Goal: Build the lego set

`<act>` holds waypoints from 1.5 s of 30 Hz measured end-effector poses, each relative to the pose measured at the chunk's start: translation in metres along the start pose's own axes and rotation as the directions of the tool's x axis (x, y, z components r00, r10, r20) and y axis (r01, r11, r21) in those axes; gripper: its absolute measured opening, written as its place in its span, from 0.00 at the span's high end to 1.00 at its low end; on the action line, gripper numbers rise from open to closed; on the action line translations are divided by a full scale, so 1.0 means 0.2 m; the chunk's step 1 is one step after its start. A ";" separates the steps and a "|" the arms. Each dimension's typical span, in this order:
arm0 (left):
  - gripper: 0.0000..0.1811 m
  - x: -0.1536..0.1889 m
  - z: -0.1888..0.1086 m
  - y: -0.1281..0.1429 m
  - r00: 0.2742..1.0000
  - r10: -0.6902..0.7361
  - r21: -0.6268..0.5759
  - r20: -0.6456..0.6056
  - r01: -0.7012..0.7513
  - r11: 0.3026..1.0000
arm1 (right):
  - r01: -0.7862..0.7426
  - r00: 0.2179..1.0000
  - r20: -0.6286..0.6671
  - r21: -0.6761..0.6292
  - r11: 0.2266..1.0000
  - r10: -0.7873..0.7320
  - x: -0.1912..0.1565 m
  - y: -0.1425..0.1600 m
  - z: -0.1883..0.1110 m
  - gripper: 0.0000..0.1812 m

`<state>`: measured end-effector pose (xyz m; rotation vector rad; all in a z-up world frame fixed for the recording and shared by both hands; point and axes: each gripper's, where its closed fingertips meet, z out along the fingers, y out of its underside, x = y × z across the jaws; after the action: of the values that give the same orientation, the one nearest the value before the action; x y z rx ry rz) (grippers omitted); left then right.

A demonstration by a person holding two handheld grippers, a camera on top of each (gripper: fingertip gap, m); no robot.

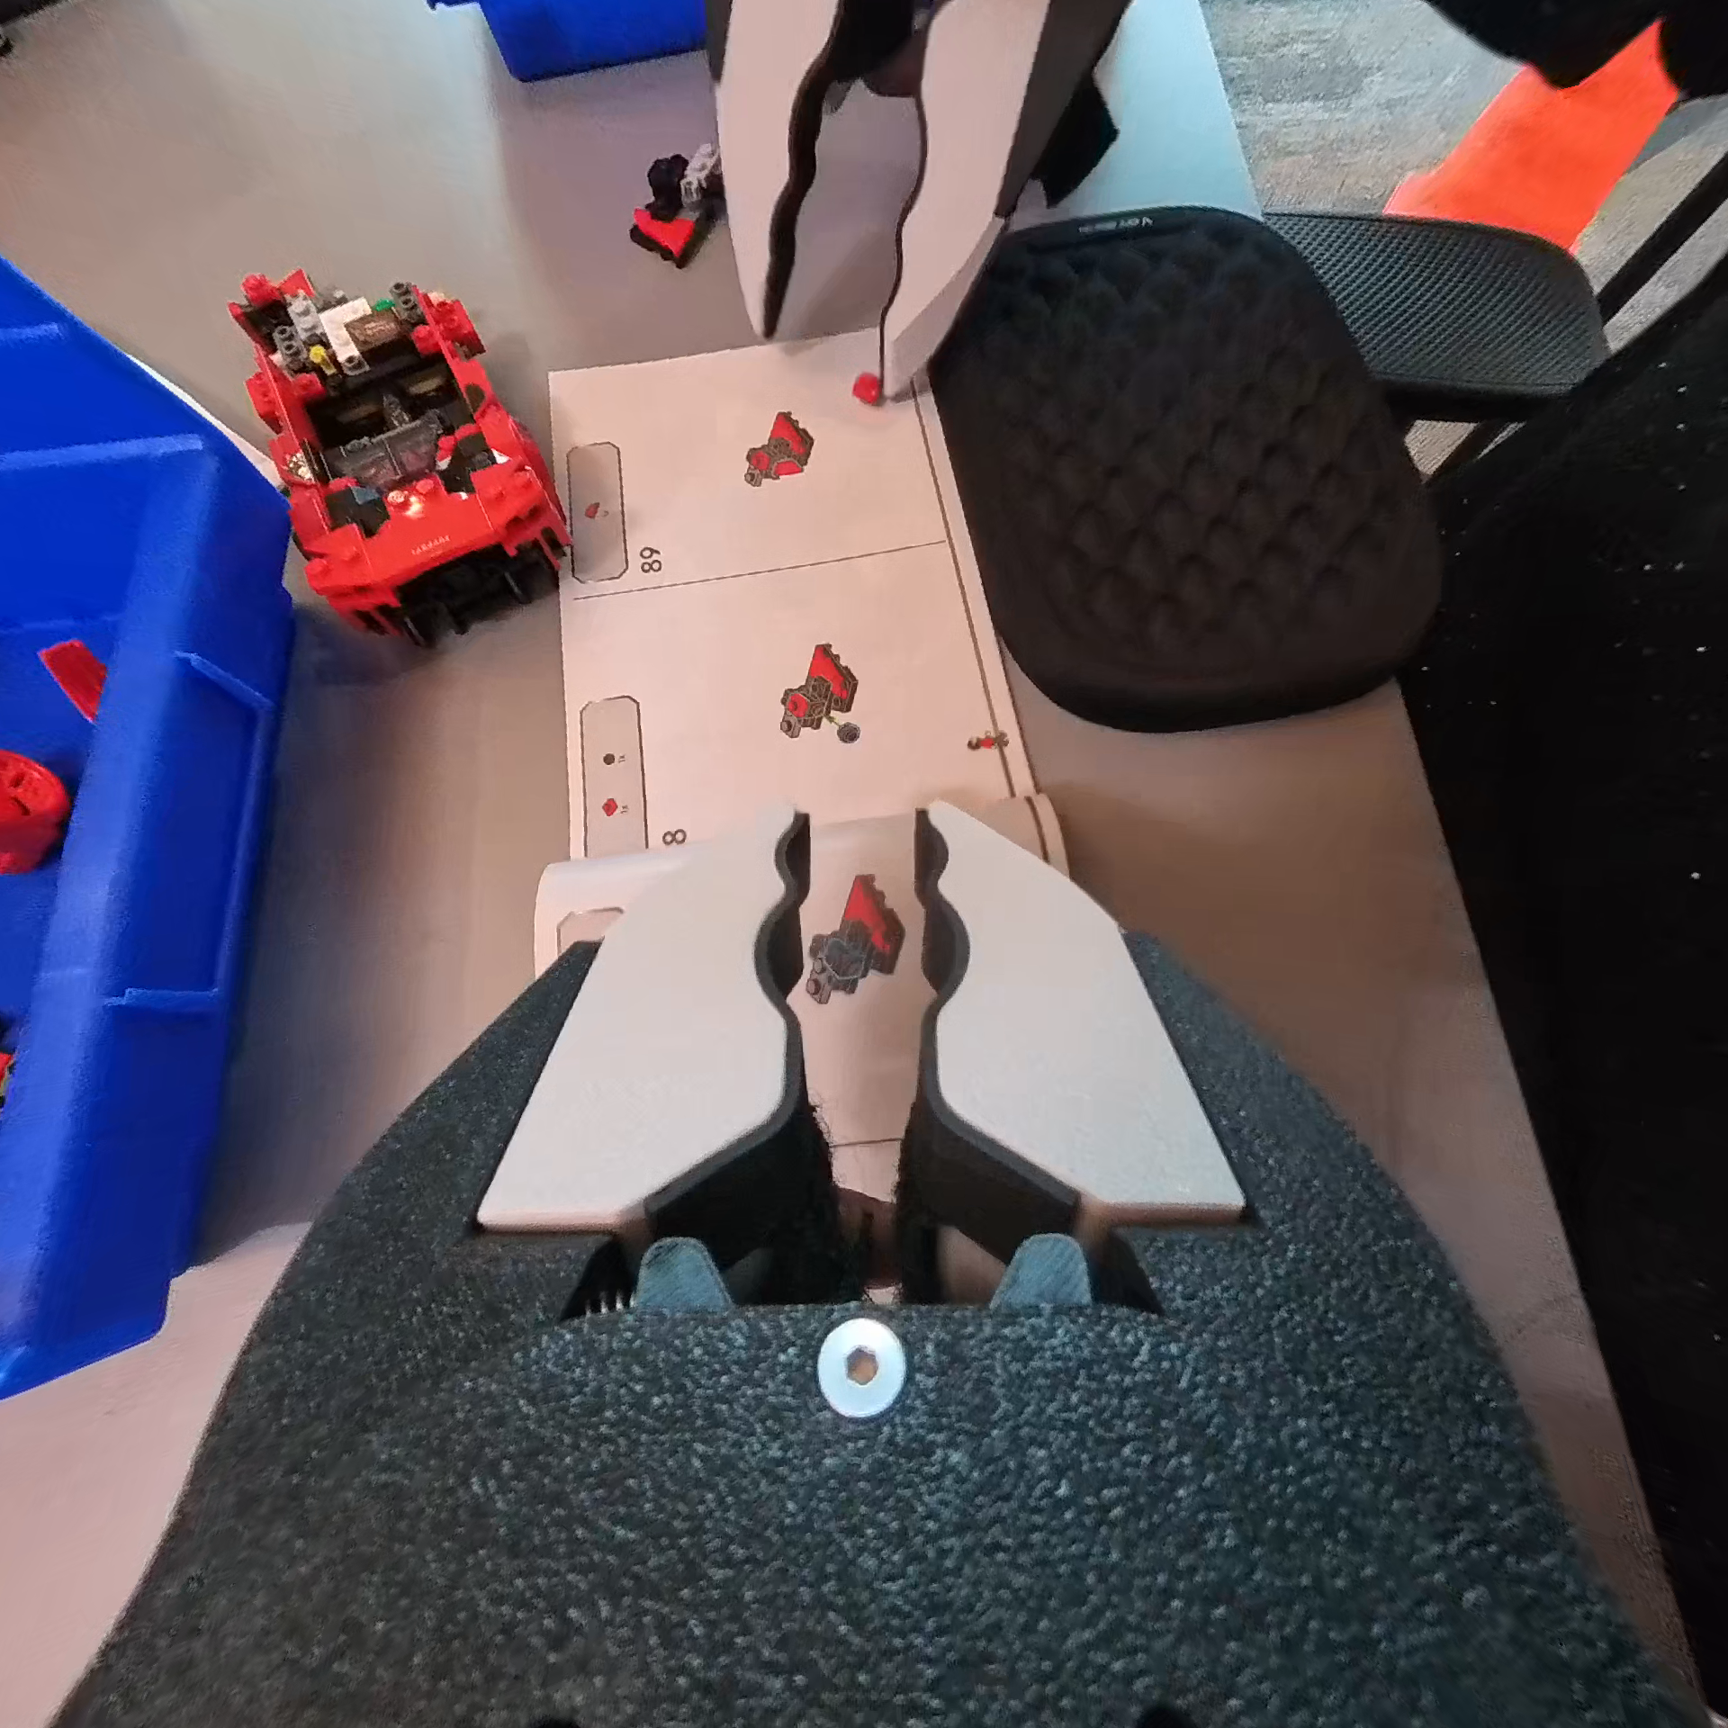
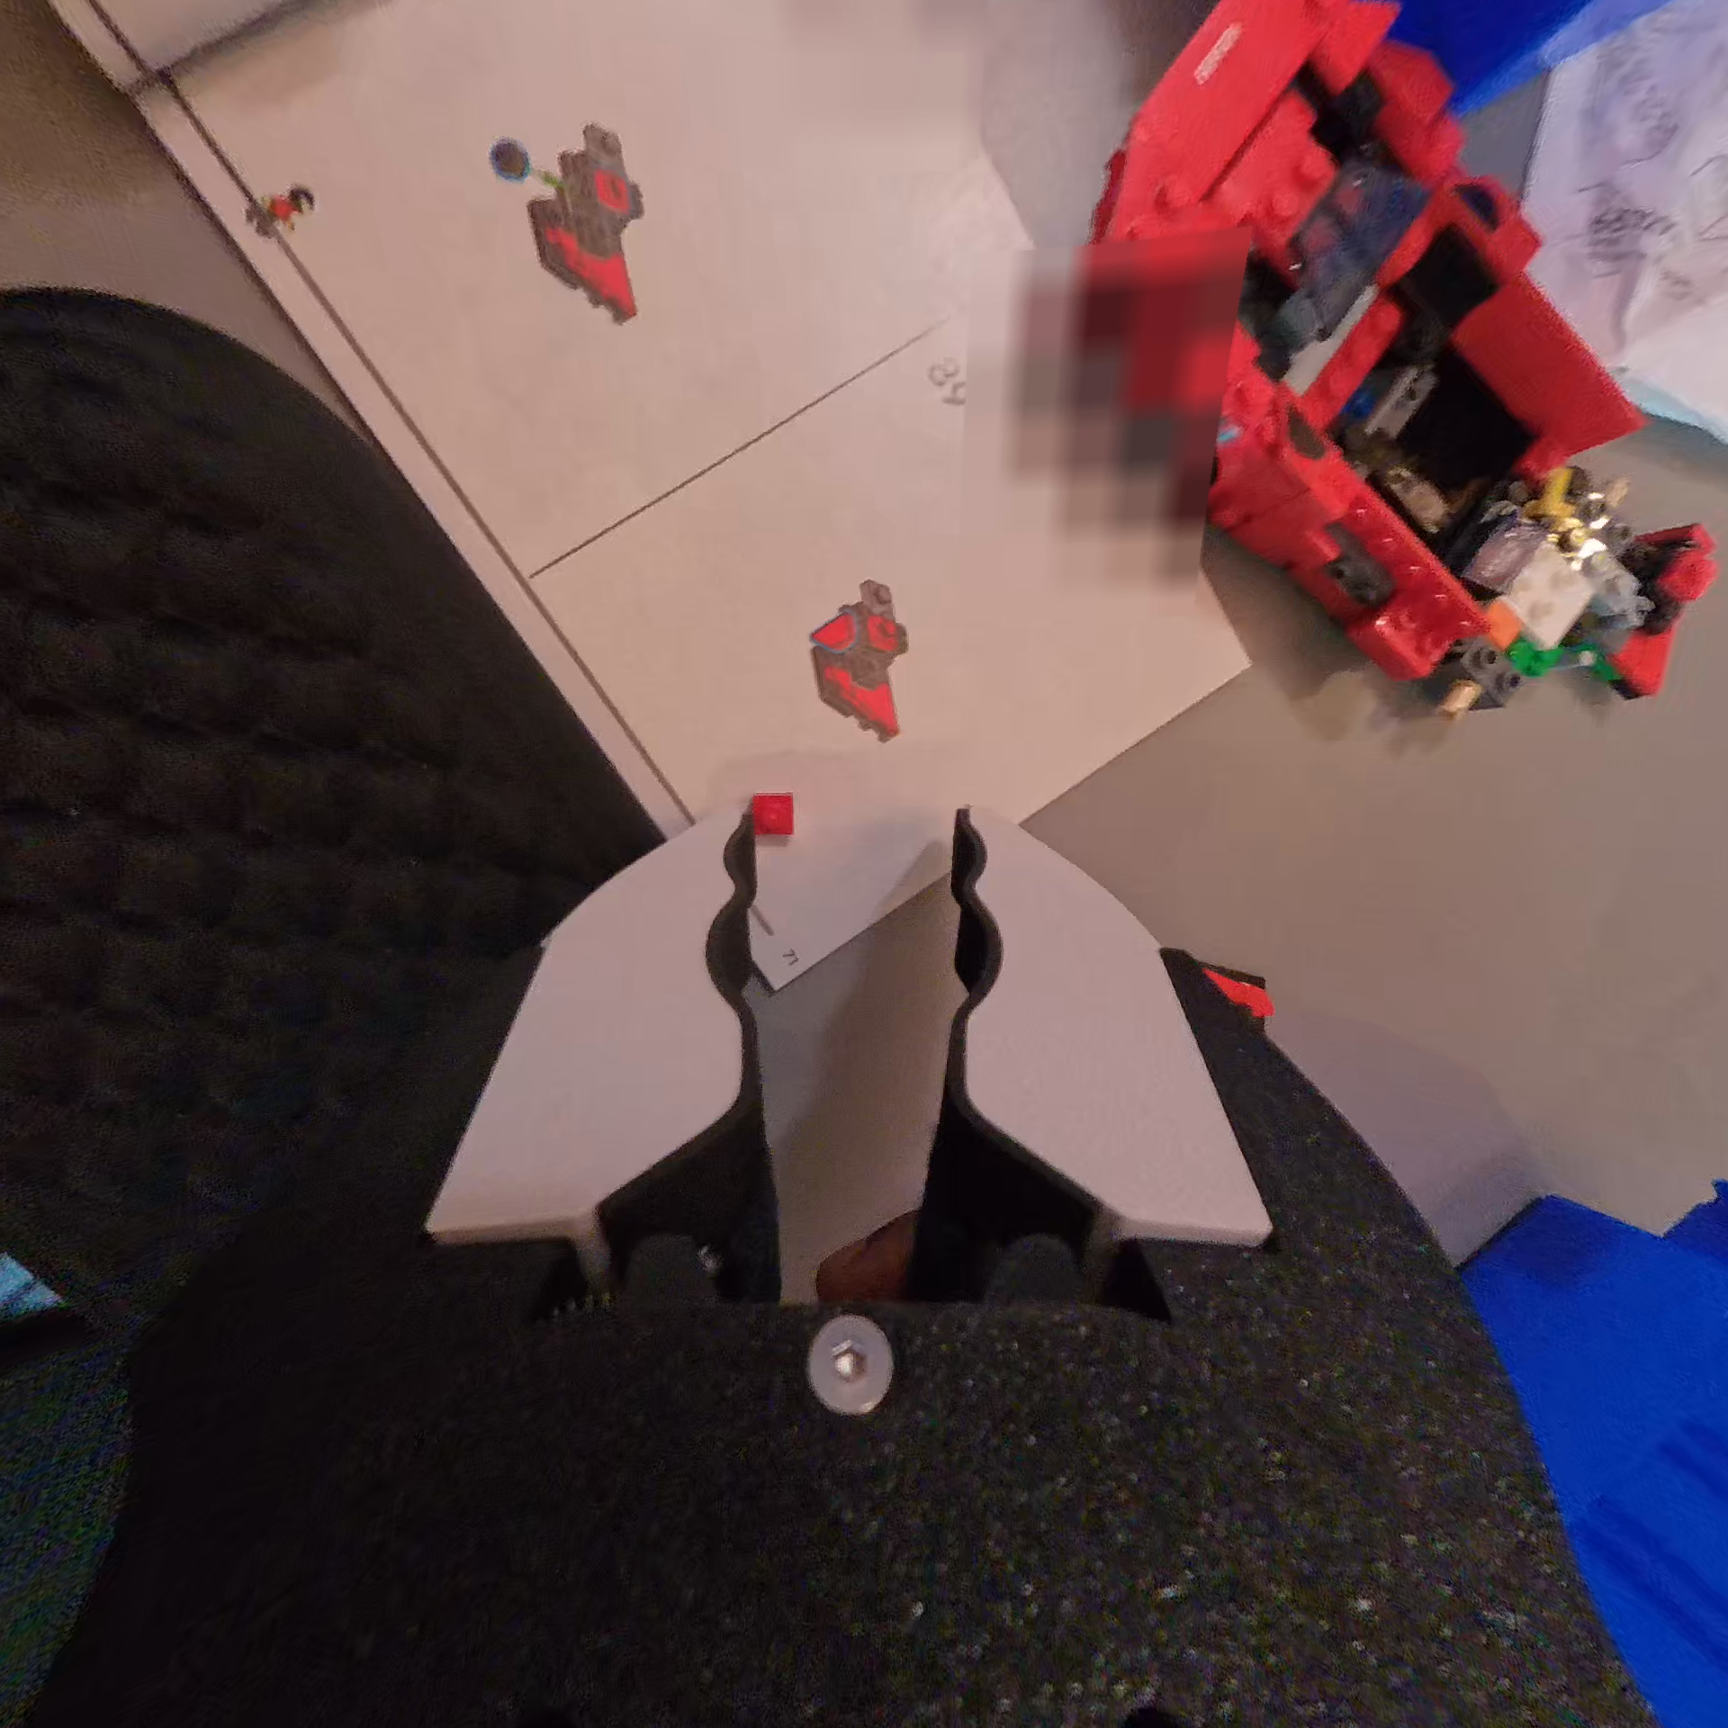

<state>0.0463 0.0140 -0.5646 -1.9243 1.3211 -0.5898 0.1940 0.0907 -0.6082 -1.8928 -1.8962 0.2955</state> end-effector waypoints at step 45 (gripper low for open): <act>0.95 -0.12 0.03 0.02 0.998 -0.057 0.217 -0.004 0.057 0.975 | 0.456 0.776 0.417 0.147 0.878 -0.473 0.43 -1.35 0.66 0.91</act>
<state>0.0395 0.0363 -0.5700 -1.7878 1.1522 -0.7285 -0.1042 0.1859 -0.5900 -1.3296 -2.5633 0.6357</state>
